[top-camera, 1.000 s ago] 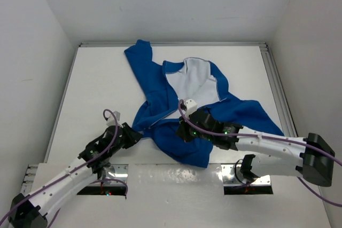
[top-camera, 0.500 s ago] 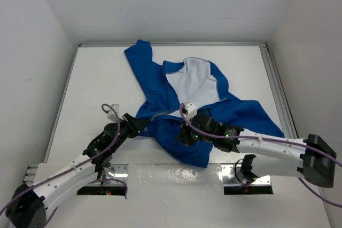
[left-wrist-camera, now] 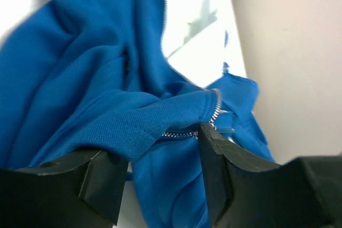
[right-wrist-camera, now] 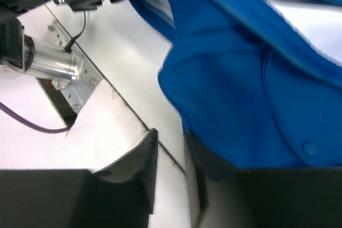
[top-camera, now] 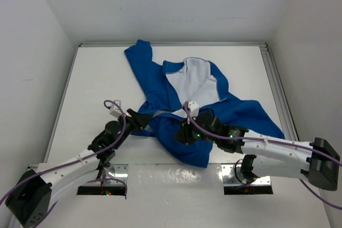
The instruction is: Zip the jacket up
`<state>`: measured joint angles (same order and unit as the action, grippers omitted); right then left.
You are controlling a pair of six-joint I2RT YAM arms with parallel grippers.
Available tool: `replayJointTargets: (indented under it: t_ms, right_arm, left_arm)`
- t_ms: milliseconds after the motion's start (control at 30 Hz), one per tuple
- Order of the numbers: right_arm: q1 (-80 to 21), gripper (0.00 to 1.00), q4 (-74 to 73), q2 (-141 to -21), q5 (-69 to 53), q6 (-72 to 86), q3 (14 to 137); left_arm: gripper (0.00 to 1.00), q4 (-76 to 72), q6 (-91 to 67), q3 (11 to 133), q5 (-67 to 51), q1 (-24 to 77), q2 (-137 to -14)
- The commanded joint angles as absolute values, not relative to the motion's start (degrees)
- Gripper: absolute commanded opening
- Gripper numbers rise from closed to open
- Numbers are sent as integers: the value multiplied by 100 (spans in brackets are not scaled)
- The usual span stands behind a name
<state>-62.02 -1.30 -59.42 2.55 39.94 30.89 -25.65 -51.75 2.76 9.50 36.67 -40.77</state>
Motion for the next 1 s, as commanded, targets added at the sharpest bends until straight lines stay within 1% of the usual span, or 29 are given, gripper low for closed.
replayJointTargets:
  t_ms: [0,67,100,133,167,200,267,300,333,400,467,500,533,567,633,667,733,767,833,900,933,967]
  right_arm:
    - [-6223,28,324,-5906,421,3912,3419]
    - [-6223,30,325,-6029,483,3885,3489]
    - [-6214,33,377,-6142,518,3867,3550]
    - [-6214,34,448,-6178,545,3867,3577]
    - [-6223,35,509,-6222,545,3832,3638]
    - [-6223,33,597,-6292,554,3806,3691]
    - [-6223,31,589,-6345,615,3745,3822]
    - [-6223,30,589,-6354,650,3718,3875]
    - [-6223,30,519,-6354,659,3674,3972]
    - [-6223,29,265,-6258,650,3542,4226]
    - [-6223,31,290,-5908,493,3516,4149]
    - [-6223,32,316,-5758,475,3550,4070]
    - [-6223,38,334,-5513,475,3620,3965]
    - [-6223,42,360,-5441,466,3769,3738]
    - [-6223,51,308,-5449,387,3806,3604]
    - [-6223,54,20,-5632,517,3797,3638]
    - [-6214,55,-263,-5817,711,3832,3656]
    - [-6223,54,-255,-5897,773,3815,3639]
    - [-6223,50,-159,-5967,791,3779,3639]
    - [-6214,21,-210,-6230,739,3709,3796]
    - [-6214,12,-289,-6362,721,3683,3893]
    - [-6214,5,-377,-6642,764,3639,4076]
  left_arm:
    - [50,-3409,-5045,-773,695,3770,-3982]
    - [51,-3515,-5124,-782,581,3832,-3946]
    - [50,-3585,-5194,-774,537,3858,-3903]
    - [43,-3551,-5212,-747,449,3911,-3868]
    - [40,-3403,-5221,-669,422,3946,-3798]
    - [30,-3297,-5247,-642,448,3981,-3632]
    - [13,-2947,-5378,-598,448,4017,-3420]
    - [0,-2840,-5518,-537,248,4017,-3175]
    - [0,-2674,-5537,-423,133,4017,-3042]
    - [0,-2076,-5424,296,-156,4025,-2596]
    - [0,-1681,-5327,736,-386,4025,-2130]
    - [0,-1548,-5300,756,-387,4025,-1979]
    - [0,-1347,-5300,712,-204,4025,-1847]
    - [0,-857,-5343,433,-80,4017,-1741]
    - [0,-424,-5633,2,209,4025,-1495]
    - [0,309,-5991,-479,368,4025,-1398]
    - [0,1209,-6345,-563,919,4017,-1362]
    - [0,1413,-6320,-536,932,4017,-1345]
    - [0,1520,-6276,-248,1010,4025,-1397]
    - [0,1617,-6258,-71,1124,4017,-1651]
    - [0,1652,-6284,147,1134,4017,-1800]
    - [0,1687,-6241,254,1055,4017,-2167]
